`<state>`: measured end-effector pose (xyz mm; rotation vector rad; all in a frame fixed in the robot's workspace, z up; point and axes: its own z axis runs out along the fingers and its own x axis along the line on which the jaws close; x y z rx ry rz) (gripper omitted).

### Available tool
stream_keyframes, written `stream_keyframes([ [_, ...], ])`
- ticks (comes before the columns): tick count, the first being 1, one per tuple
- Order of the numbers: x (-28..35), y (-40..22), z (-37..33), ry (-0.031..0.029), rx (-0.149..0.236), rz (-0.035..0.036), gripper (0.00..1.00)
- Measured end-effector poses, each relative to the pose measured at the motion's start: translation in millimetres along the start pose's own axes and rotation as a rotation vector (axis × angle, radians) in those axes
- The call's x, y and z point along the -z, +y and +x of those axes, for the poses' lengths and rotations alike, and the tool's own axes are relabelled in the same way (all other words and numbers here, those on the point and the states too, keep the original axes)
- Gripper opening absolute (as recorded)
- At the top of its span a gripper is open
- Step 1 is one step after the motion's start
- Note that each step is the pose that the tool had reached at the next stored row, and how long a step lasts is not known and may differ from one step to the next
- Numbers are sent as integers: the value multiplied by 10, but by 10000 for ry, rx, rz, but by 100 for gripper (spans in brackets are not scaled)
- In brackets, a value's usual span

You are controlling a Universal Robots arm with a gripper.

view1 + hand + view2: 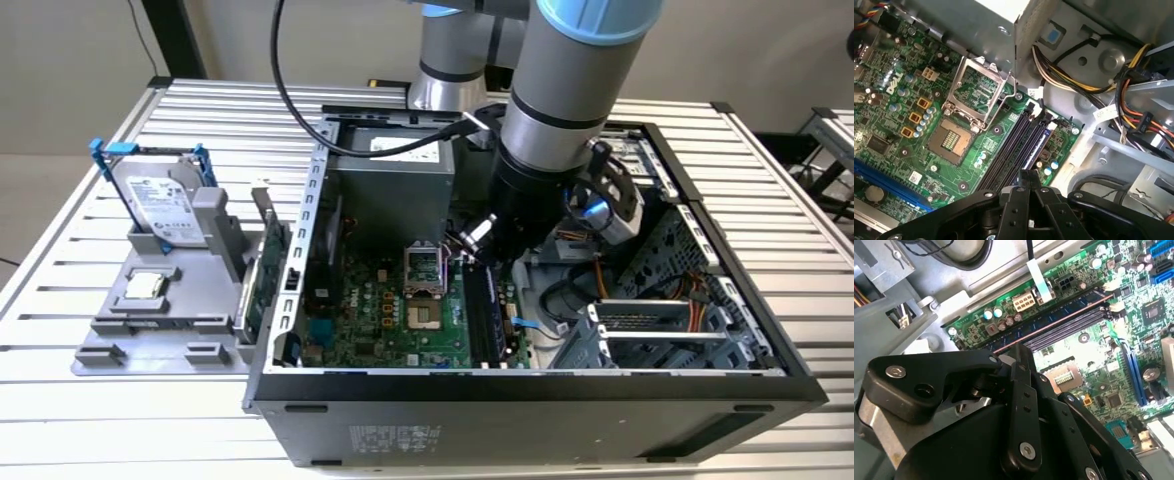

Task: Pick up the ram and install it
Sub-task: 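Insert the ram into the slot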

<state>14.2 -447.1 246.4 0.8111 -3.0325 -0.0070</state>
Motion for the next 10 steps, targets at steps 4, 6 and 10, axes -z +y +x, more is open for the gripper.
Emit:
stream_keyframes([
  [4,0,0,0,2,347,1,0],
  [6,0,0,0,2,551,1,0],
  [10,0,0,0,3,965,1,0],
])
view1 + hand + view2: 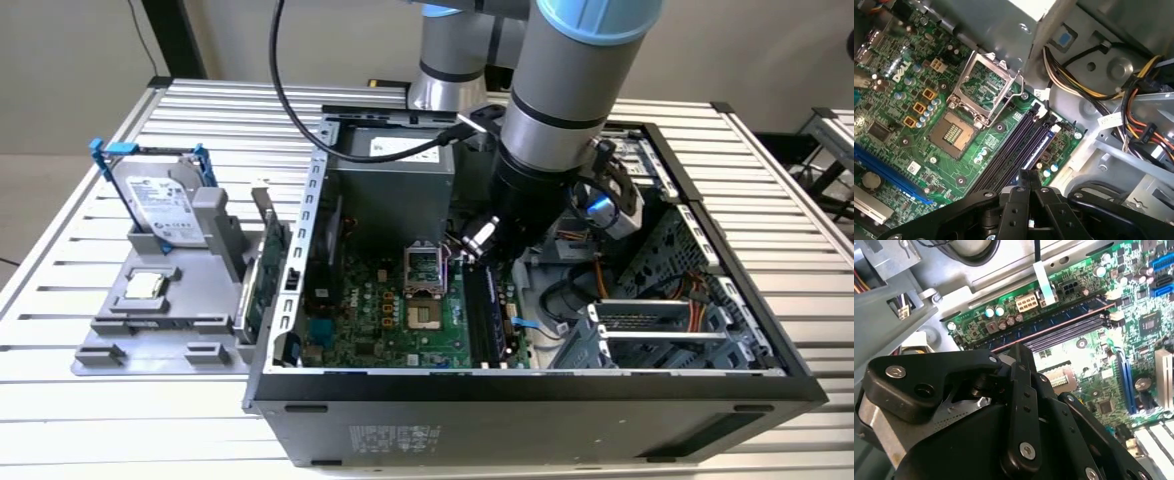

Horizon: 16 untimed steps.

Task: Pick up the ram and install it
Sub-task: 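Insert the ram into the slot, then press down the ram until it locks into place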

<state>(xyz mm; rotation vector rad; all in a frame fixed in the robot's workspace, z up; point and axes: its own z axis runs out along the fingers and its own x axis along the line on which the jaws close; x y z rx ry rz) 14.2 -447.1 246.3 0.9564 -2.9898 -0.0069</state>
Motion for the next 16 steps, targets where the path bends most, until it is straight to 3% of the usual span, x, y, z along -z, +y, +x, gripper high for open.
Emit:
stream_keyframes([
  [7,0,0,0,2,646,2,0],
  [16,0,0,0,4,776,4,0],
])
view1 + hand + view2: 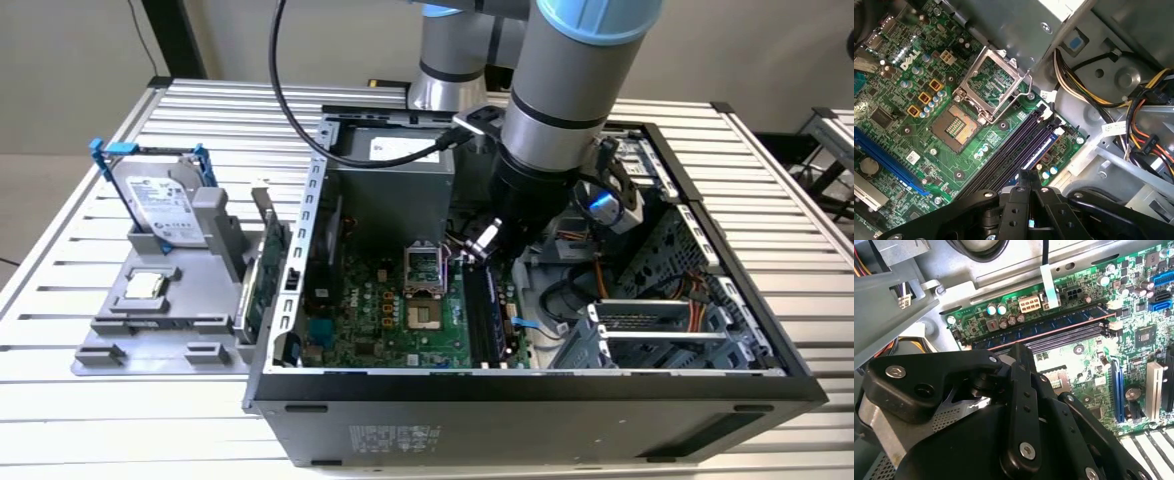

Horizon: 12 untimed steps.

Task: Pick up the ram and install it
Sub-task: 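Press down the ram until it locks into place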

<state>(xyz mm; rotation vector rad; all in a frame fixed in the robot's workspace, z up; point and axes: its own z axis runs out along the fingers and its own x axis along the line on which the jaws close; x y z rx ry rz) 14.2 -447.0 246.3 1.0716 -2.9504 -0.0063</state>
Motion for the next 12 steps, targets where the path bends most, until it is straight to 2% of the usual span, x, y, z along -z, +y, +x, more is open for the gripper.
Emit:
stream_keyframes([
  [8,-2,2,-1,12,23,16,0],
  [12,-2,2,0,33,352,39,0],
])
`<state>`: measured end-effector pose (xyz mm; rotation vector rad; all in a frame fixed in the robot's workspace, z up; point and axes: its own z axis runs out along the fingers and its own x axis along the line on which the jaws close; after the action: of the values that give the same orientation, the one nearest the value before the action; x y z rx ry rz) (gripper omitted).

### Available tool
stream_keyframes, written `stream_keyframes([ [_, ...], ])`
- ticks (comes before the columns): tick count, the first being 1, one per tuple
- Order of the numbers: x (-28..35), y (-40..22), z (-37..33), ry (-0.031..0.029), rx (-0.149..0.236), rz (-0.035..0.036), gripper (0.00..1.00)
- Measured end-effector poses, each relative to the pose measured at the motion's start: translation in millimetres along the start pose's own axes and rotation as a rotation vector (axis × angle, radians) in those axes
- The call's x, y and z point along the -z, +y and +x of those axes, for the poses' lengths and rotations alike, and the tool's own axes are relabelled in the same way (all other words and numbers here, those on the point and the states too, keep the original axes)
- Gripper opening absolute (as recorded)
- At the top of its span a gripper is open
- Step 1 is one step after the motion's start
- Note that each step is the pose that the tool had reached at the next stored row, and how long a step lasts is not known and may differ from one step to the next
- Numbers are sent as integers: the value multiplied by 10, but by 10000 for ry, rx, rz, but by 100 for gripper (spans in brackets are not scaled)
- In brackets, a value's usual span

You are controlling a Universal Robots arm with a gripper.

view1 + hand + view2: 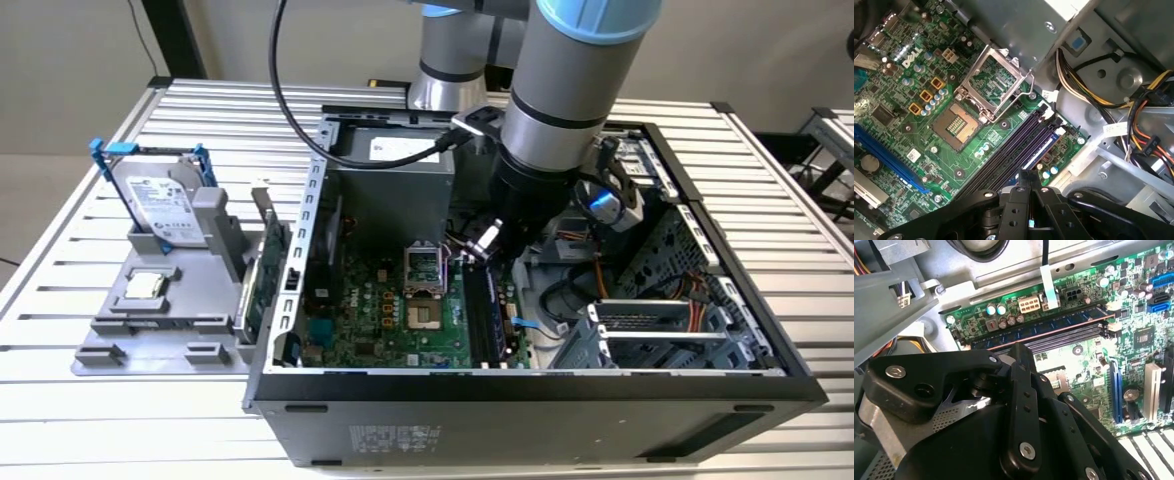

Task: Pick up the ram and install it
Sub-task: 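Press down the ram until it locks into place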

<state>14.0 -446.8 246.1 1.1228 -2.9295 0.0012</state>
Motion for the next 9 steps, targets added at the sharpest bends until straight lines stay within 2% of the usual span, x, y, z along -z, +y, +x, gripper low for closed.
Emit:
stream_keyframes([
  [9,-10,4,2,41,662,48,0],
])
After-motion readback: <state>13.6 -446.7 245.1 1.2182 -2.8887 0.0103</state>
